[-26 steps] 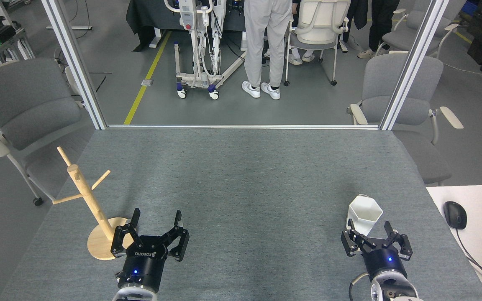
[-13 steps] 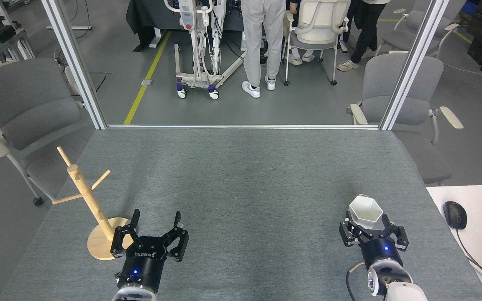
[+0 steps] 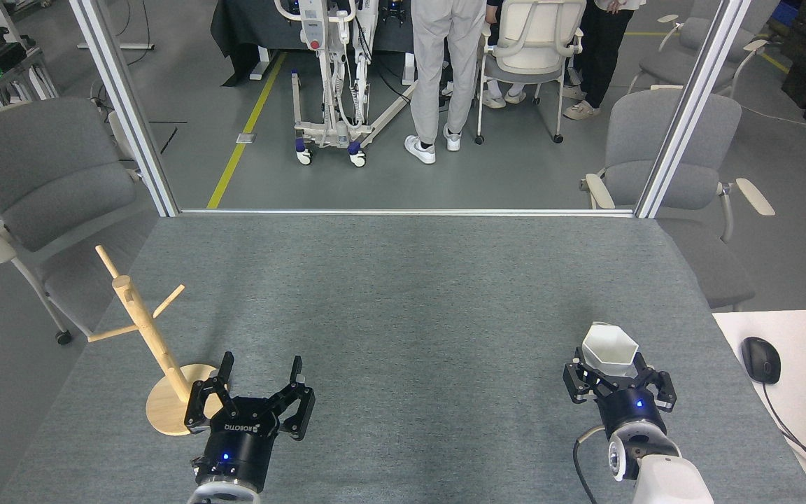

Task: Hang cup on storage rack
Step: 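Close the right gripper on the cup and lift it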

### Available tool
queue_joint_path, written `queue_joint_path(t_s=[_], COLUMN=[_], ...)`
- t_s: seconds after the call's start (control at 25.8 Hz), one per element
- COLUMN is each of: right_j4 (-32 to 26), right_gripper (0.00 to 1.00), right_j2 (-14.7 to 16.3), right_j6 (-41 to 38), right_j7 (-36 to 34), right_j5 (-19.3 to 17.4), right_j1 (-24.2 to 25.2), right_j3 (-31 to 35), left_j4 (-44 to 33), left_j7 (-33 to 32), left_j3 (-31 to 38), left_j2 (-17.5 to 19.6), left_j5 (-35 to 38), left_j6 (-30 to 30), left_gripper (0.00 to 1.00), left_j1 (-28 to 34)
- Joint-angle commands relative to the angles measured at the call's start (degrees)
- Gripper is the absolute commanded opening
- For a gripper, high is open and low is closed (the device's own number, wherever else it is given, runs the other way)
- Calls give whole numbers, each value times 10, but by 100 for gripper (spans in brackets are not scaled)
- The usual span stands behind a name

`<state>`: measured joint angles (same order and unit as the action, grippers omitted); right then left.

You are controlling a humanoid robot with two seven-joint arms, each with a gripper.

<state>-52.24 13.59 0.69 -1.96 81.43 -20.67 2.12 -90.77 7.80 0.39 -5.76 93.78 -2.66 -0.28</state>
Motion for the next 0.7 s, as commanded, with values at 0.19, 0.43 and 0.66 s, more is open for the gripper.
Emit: queue_joint_path(t_s=[0.19, 0.43, 0.66], right_j4=[14, 22, 59], right_gripper=[99, 98, 97], right_j2=[-1, -1, -1], right_j6=[-1, -1, -1], right_j7=[0, -1, -1], right_j5=[3, 0, -2], right_j1=[-8, -10, -46], right_j3=[4, 5, 2], left_j4=[5, 5, 6], left_j7=[-1, -1, -1], left_j3=[1, 1, 1], left_j2=[0, 0, 0], left_j5=[0, -1, 0], left_j6=[-1, -1, -2], left_gripper=[99, 99, 99], left_j1=[-1, -2, -3])
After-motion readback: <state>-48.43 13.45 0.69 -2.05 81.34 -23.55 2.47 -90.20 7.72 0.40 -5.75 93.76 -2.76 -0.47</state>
